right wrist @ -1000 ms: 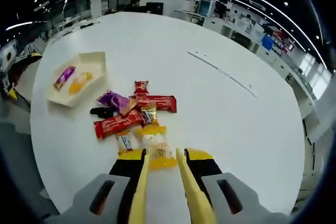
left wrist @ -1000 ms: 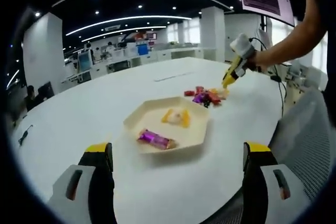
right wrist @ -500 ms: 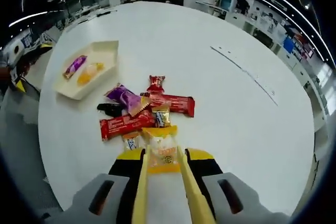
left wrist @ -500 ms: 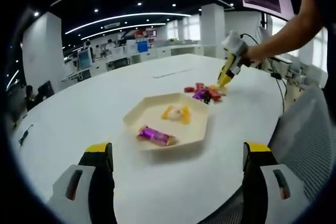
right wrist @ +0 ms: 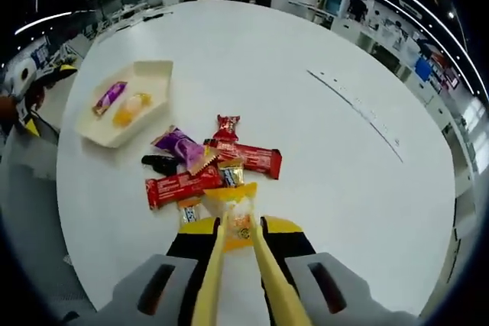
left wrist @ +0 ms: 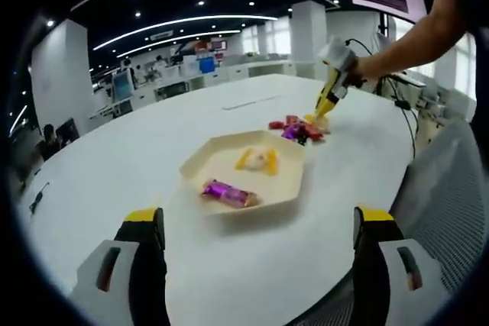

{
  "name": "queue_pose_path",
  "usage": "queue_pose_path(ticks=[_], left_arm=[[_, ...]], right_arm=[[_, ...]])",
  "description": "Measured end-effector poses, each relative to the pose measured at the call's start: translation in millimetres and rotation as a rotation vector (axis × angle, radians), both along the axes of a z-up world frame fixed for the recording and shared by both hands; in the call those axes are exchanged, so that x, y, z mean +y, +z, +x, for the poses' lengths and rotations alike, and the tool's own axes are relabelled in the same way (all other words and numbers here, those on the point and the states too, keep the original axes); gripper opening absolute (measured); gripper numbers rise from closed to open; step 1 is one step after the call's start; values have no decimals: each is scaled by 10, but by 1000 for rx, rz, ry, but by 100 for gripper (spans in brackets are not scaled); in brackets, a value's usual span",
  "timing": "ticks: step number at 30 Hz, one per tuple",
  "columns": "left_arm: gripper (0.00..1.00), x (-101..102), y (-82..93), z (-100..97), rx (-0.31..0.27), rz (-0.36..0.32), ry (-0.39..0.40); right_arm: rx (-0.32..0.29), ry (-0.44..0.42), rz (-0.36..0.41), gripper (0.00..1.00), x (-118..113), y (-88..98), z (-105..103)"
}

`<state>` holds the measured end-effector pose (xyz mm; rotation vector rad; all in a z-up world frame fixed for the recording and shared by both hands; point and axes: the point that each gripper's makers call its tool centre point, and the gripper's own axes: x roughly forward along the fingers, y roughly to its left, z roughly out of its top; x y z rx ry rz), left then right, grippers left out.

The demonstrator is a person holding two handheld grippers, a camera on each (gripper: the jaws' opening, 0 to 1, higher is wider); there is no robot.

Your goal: Place the target food into the container with the food tongs after gripping and lifting it, then release it inside without dropping or visibly crushing the food.

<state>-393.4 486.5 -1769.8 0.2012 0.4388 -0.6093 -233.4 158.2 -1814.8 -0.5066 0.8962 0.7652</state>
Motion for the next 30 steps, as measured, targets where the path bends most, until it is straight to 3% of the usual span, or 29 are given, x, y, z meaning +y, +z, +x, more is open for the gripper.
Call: queue_pose_path(ticks=[9,13,18,24,30], left_arm=[[100,-114,39,-60,6,-33,-53],[100,-166,50,-95,-2,-39,-85],[100,-210,117,-80,6,-95,-94],[100,-263,202,-101,18,-160,-113],[100,-373,171,-176,21,-135,-175]], right_arm=[[5,-11,9,20,49,267,-14],[2,6,8,20,167,414,-7],[0,10,14,20,361,580,-4],[-7,31,23,21,759,788,-48],[-40,76,42,21,1304,969,-121]])
